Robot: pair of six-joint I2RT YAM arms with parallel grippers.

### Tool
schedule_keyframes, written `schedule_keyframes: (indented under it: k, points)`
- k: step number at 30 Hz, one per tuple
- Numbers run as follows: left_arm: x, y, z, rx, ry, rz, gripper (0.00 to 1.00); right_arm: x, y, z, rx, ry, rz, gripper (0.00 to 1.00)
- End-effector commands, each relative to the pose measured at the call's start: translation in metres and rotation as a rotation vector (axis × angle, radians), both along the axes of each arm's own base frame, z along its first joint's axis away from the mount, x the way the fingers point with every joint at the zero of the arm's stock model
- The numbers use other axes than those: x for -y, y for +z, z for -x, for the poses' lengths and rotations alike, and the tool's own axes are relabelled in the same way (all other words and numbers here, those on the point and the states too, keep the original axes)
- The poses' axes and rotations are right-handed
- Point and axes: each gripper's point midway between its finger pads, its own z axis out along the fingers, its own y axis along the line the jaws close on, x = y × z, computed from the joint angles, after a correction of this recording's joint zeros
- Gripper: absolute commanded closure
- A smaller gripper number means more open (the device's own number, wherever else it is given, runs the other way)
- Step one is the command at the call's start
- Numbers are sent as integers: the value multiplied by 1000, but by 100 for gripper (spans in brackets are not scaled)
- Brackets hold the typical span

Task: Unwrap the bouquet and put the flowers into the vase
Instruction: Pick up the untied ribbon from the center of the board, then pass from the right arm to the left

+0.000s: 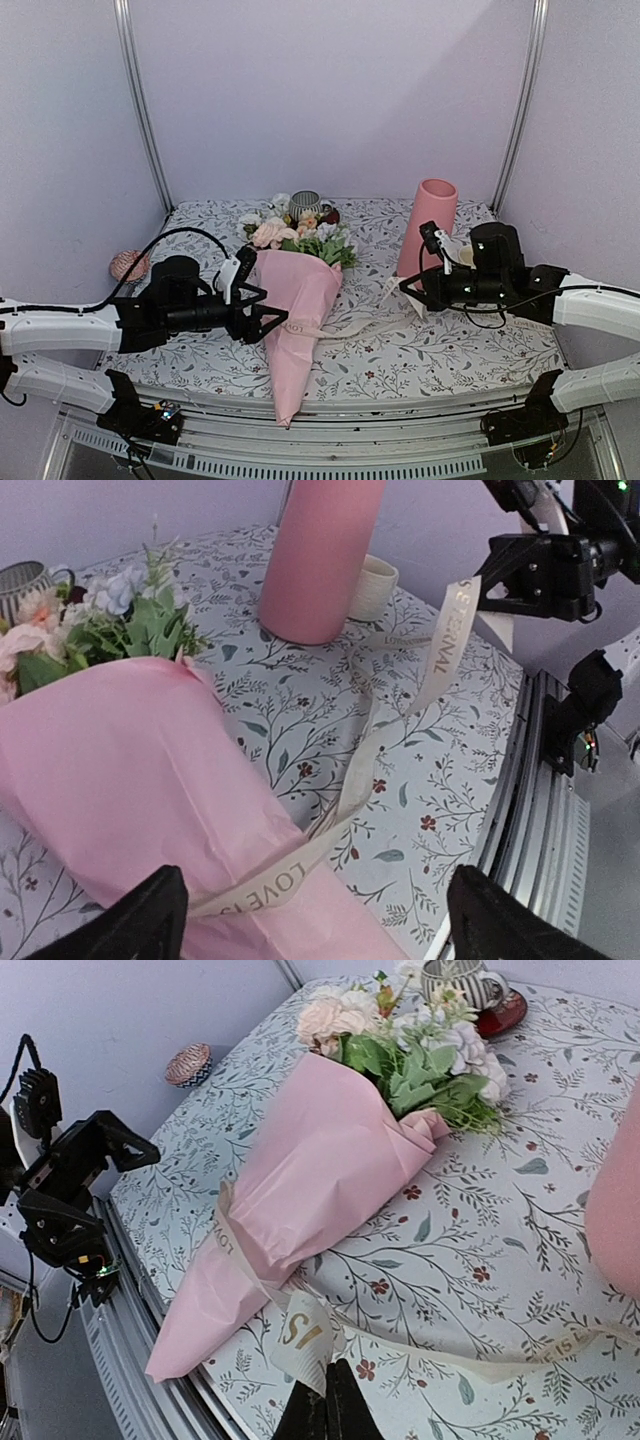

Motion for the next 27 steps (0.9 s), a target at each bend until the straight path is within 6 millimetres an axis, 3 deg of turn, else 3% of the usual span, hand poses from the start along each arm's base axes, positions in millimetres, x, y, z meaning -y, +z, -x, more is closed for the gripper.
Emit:
schedule_keyframes:
  k: [1, 15, 27]
  points:
    - [26, 29, 1, 75, -72, 54, 2, -27, 32, 6, 58, 127, -95, 97]
    - [73, 51, 6, 191, -215, 79, 2, -59, 41, 15, 109, 247, -103, 97]
    - [108, 61, 17, 267, -402, 127, 6, -66, 42, 21, 128, 292, -103, 97]
